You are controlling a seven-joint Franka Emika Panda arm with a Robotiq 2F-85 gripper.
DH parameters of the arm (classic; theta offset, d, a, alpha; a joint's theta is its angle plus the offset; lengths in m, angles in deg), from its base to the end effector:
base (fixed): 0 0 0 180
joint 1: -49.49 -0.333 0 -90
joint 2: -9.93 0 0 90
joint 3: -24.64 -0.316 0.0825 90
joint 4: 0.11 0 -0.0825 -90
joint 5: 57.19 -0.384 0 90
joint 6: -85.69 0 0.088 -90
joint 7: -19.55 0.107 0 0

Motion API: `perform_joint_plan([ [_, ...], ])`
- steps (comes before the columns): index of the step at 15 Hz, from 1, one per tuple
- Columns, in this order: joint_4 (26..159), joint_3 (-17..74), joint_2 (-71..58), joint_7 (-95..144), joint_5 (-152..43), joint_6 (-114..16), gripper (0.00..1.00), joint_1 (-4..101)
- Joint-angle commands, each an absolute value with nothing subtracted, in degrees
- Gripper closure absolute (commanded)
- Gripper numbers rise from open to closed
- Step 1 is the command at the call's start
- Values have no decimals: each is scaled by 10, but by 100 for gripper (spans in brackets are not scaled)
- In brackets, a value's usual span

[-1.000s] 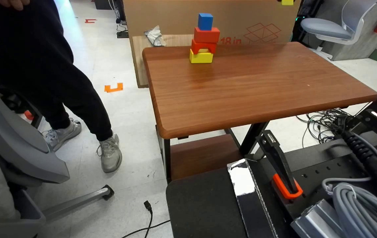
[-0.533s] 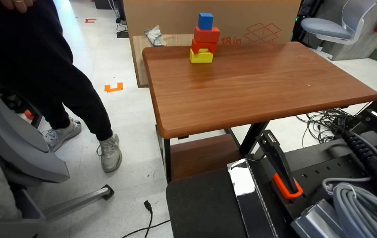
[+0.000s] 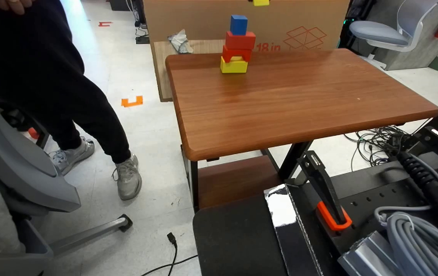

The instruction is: Put the block on the stack

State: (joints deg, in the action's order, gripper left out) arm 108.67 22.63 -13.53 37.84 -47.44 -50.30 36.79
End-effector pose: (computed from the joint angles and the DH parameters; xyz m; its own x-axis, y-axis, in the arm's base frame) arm 0.6161 0.1585 0.2922 0.9942 0.0565 0.0916 0.0485 -0.9950 0.0873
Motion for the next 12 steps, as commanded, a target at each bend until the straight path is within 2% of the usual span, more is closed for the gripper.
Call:
perform_joint_plan([
  [1,1044,218,-168,364,-484,-475,92,366],
  [12,977,219,-217,349,-492,-440,92,367],
])
